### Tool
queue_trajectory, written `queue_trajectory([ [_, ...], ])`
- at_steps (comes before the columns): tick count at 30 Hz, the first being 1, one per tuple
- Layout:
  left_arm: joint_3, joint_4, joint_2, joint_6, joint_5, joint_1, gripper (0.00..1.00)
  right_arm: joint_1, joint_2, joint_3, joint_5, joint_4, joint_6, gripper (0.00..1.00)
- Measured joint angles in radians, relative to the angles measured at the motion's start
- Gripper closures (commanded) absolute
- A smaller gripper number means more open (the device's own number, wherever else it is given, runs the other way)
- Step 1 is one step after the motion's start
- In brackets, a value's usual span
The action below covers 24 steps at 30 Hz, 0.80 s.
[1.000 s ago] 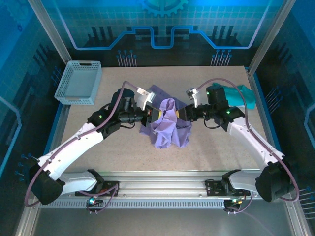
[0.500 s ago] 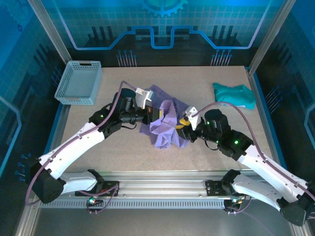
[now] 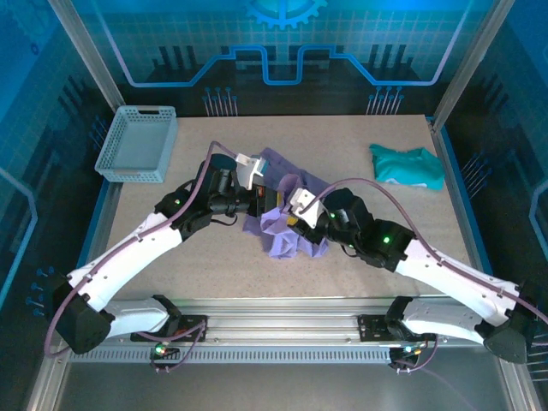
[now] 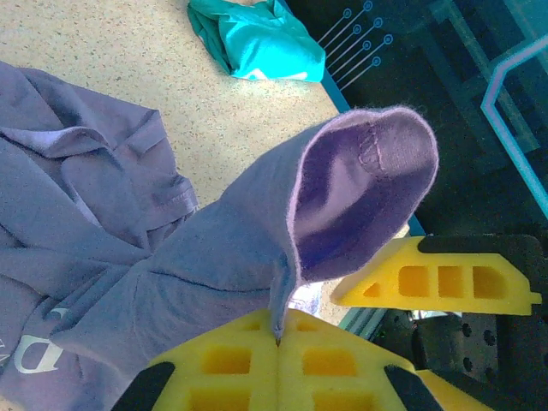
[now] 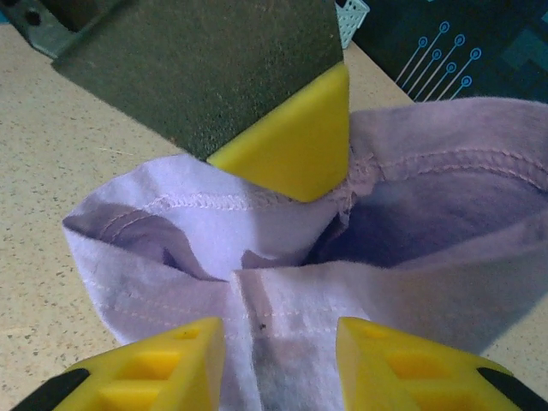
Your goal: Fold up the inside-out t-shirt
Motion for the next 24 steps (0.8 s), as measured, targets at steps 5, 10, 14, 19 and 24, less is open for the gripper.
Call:
queue_trajectory([
  [5, 0.001, 0.0, 0.001, -0.002, 0.0, 0.0, 1.0, 0.006, 0.041, 0.007, 0.012, 0.0, -0.032, 0.57],
  [10, 0.003, 0.0, 0.002, -0.002, 0.0, 0.0, 1.0, 0.015, 0.059, 0.007, 0.015, 0.001, -0.048, 0.56],
  [14, 0.004, 0.0, 0.002, -0.002, 0.0, 0.0, 1.0, 0.017, 0.092, 0.007, 0.021, 0.011, -0.058, 0.66],
  [19, 0.004, -0.001, 0.002, -0.002, -0.001, 0.0, 1.0, 0.017, 0.112, 0.007, 0.034, 0.033, -0.06, 0.91],
  [24, 0.004, -0.011, 0.002, -0.003, -0.038, 0.0, 1.0, 0.017, 0.082, 0.004, 0.027, 0.045, -0.051, 0.95],
])
